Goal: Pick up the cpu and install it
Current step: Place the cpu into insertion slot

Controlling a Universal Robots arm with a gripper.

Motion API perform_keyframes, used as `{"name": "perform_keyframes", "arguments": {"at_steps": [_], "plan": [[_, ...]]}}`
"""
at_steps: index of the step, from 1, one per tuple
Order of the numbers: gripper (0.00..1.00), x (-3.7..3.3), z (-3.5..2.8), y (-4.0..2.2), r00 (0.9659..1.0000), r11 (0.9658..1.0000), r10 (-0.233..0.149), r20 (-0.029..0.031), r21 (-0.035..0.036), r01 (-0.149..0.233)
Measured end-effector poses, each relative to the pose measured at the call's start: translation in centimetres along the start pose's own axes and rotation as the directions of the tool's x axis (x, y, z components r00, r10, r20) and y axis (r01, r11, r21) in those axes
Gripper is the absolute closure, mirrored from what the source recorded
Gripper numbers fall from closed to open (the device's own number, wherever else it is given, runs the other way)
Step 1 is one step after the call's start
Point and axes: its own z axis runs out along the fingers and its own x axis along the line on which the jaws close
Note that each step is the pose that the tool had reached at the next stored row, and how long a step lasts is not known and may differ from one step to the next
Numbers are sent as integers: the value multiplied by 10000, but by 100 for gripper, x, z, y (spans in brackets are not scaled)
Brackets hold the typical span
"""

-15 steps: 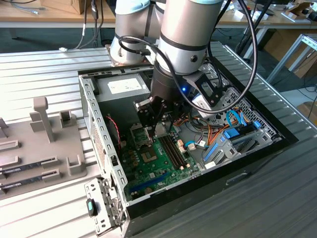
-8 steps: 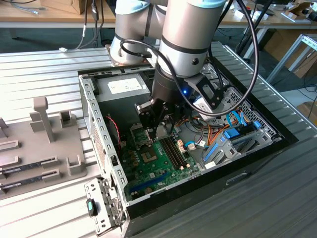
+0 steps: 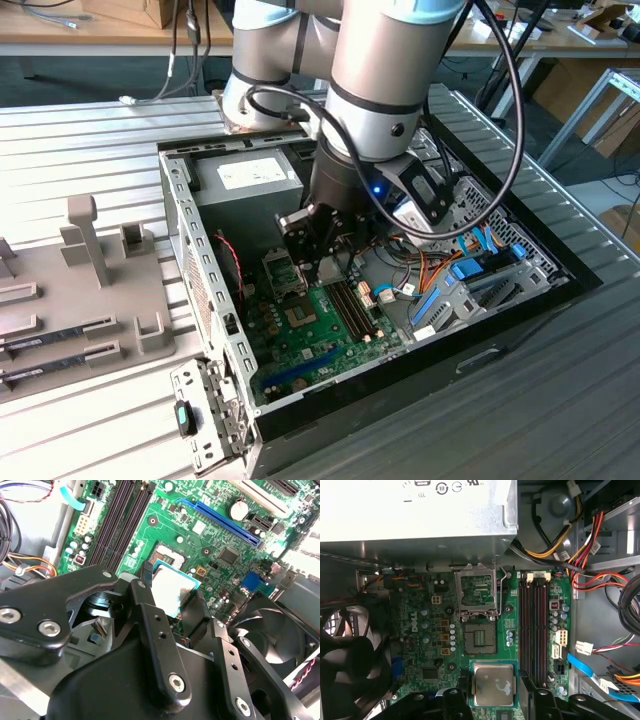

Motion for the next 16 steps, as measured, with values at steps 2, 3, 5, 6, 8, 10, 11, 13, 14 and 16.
{"name": "perform_keyframes", "arguments": {"at_steps": [2, 3, 5, 6, 8, 10, 11, 13, 14, 16], "plan": [[53, -6, 7, -5, 10000, 10000, 0, 0, 13, 0], [53, -9, 11, -8, 10000, 10000, 0, 0, 19, 0], [53, -15, 21, -10, 10000, 10000, 1, 1, 27, -1], [53, -20, 24, -10, 10000, 10000, 0, 0, 31, 0], [53, -33, 35, -9, 10000, 10000, 0, 2, 29, 0], [53, -38, 47, -8, 10000, 10000, 1, 0, 30, -1], [53, -39, 51, -7, 10000, 10000, 1, 0, 30, -1], [53, -40, 59, -3, 10000, 10000, -1, 1, 30, 1], [53, -40, 64, -1, 10000, 10000, -2, 1, 29, 2], [53, -39, 72, 2, 10000, 10000, -1, 1, 30, 1]]}}
